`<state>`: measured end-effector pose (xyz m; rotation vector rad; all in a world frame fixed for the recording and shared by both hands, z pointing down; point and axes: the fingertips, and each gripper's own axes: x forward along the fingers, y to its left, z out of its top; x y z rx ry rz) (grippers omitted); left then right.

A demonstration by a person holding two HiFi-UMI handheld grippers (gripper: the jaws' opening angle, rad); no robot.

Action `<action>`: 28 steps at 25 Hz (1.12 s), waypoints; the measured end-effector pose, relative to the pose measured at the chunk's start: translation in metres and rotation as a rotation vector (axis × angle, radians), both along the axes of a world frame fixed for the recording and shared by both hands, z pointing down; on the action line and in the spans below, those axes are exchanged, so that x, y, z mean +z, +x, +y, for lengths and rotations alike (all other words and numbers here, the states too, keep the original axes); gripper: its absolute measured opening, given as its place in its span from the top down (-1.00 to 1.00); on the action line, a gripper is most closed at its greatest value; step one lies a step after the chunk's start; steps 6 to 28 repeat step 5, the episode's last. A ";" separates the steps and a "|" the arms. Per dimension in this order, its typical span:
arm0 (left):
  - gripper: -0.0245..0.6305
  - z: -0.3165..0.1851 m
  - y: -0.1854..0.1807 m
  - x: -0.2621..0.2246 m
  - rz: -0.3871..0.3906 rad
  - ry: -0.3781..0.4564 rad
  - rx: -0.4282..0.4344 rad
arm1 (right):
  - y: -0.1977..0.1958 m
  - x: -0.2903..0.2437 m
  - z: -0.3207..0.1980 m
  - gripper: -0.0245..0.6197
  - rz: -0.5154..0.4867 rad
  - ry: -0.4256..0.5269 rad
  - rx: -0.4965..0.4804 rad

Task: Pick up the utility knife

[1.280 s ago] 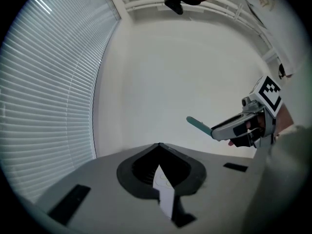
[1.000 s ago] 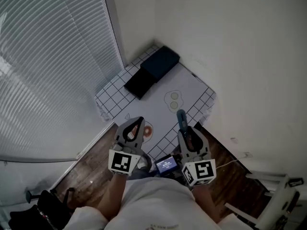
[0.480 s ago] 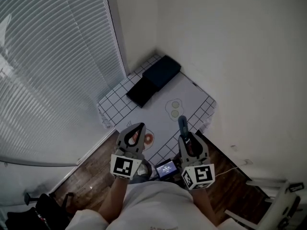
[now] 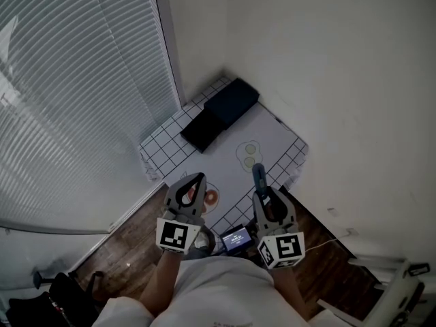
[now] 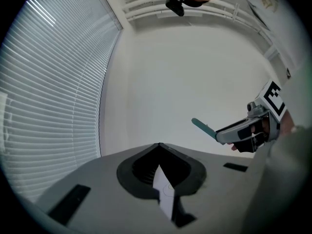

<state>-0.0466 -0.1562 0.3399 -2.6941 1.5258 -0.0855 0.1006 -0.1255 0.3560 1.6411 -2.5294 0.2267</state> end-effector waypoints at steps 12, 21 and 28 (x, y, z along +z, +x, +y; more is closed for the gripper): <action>0.91 -0.004 0.004 0.003 -0.011 0.004 0.006 | 0.005 0.004 -0.004 0.50 -0.007 -0.005 0.006; 0.91 -0.004 0.004 0.003 -0.011 0.004 0.006 | 0.005 0.004 -0.004 0.50 -0.007 -0.005 0.006; 0.91 -0.004 0.004 0.003 -0.011 0.004 0.006 | 0.005 0.004 -0.004 0.50 -0.007 -0.005 0.006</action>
